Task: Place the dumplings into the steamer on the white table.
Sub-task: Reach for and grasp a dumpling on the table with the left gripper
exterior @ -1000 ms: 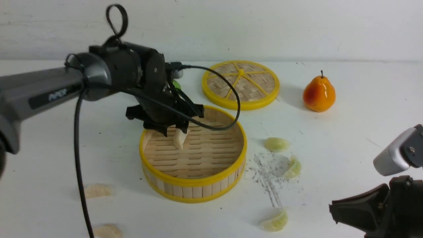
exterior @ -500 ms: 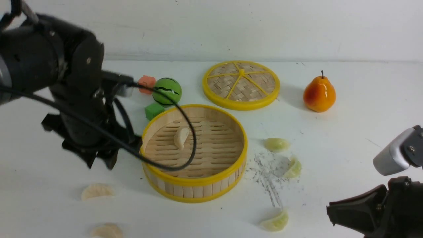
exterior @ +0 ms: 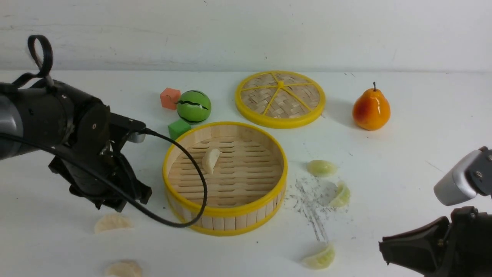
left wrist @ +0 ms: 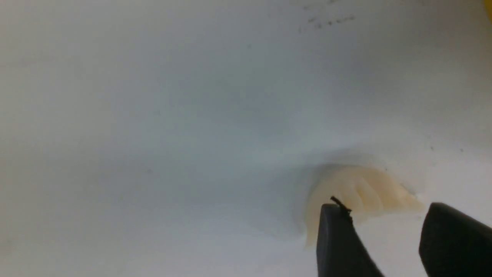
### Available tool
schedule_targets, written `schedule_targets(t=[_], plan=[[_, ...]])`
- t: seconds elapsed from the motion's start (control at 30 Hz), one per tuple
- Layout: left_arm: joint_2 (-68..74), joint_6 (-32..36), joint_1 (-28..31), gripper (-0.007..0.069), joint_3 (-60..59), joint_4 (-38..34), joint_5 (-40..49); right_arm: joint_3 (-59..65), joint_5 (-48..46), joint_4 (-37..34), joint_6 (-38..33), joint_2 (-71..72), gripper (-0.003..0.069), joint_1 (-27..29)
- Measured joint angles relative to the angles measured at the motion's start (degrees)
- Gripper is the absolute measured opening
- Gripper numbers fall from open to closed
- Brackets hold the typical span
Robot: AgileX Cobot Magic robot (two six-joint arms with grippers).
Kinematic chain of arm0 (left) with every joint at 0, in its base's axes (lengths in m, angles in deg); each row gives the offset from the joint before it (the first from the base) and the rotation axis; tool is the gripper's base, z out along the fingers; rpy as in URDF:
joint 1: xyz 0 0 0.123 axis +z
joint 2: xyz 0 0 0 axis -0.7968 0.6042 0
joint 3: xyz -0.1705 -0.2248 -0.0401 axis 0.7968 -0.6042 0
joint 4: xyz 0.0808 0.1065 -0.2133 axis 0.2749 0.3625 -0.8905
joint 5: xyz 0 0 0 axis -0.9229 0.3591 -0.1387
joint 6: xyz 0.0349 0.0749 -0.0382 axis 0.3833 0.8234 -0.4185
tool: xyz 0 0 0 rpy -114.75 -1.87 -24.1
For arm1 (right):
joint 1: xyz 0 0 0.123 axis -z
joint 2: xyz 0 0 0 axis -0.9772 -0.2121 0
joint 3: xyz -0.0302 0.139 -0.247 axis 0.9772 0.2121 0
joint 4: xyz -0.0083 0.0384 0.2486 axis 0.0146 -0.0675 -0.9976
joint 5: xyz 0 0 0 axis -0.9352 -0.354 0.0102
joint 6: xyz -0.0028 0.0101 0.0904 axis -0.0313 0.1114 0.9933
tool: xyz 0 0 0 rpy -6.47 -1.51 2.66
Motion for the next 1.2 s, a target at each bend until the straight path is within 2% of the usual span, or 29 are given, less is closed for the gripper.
schedule_targets(t=[0.33, 0.57, 0.67, 0.77, 0.97, 1.2], plan=[[5.6, 2.2, 0.0, 0.0294, 1.2, 2.1, -0.3, 0.0, -0.6, 0.0, 0.0, 0.0, 0.0047, 0.0], [5.9, 1.2, -0.1, 0.023, 2.5, -0.3, 1.9, 0.0, -0.6, 0.0, 0.0, 0.0, 0.0053, 0.0], [6.2, 0.3, -0.1, 0.0226, 4.3, -2.0, 4.1, 0.0, -0.6, 0.0, 0.0, 0.0, 0.0055, 0.0], [6.4, -1.2, 0.0, 0.0254, 5.4, -3.4, 6.2, 0.0, -0.6, 0.0, 0.0, 0.0, 0.0057, 0.0], [6.4, -1.4, 0.0, 0.0367, 5.8, -3.2, 8.4, 0.0, -0.6, 0.0, -0.1, 0.0, 0.0057, 0.0], [7.5, 1.3, 0.0, 0.0394, 5.9, -1.4, 8.7, 0.0, -0.9, 0.0, -0.1, 0.0, 0.006, 0.0]])
